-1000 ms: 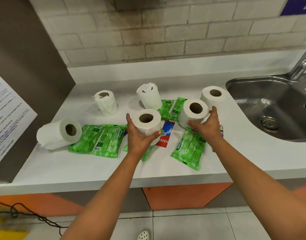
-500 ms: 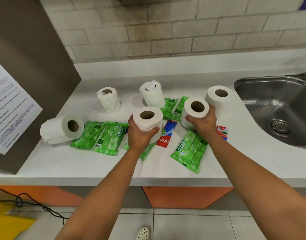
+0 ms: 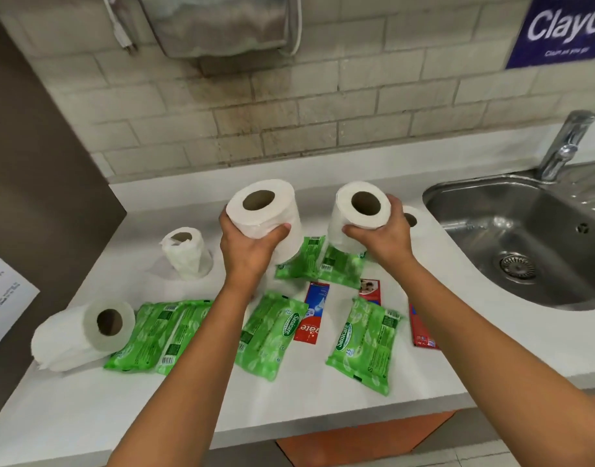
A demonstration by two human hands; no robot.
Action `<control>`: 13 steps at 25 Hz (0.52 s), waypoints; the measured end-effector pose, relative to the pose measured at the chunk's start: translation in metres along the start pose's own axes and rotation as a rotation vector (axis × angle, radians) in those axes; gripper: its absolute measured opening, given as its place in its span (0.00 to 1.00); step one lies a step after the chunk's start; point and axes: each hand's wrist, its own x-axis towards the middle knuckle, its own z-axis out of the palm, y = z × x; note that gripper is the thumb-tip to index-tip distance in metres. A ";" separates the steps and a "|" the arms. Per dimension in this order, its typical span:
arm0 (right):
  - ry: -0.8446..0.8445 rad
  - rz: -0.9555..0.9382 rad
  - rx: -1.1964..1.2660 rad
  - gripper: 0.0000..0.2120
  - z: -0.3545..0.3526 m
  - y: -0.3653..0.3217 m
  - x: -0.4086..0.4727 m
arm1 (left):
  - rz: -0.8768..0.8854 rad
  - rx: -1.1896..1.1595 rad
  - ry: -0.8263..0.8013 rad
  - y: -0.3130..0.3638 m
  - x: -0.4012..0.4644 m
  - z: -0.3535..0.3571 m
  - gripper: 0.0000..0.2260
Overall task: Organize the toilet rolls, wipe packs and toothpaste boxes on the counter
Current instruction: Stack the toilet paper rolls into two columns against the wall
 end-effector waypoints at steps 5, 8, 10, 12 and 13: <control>0.050 -0.066 -0.003 0.38 0.002 -0.034 0.042 | 0.054 -0.041 -0.111 0.018 0.041 0.023 0.40; 0.077 -0.081 -0.014 0.38 0.000 -0.041 0.061 | 0.069 -0.066 -0.151 0.025 0.054 0.038 0.39; 0.095 -0.076 -0.028 0.38 -0.005 -0.042 0.072 | 0.074 -0.077 -0.165 0.027 0.061 0.048 0.39; 0.104 -0.063 -0.050 0.37 -0.013 -0.040 0.083 | 0.074 -0.084 -0.179 0.029 0.068 0.061 0.39; 0.106 -0.059 -0.060 0.37 -0.016 -0.038 0.088 | 0.074 -0.087 -0.181 0.029 0.071 0.069 0.39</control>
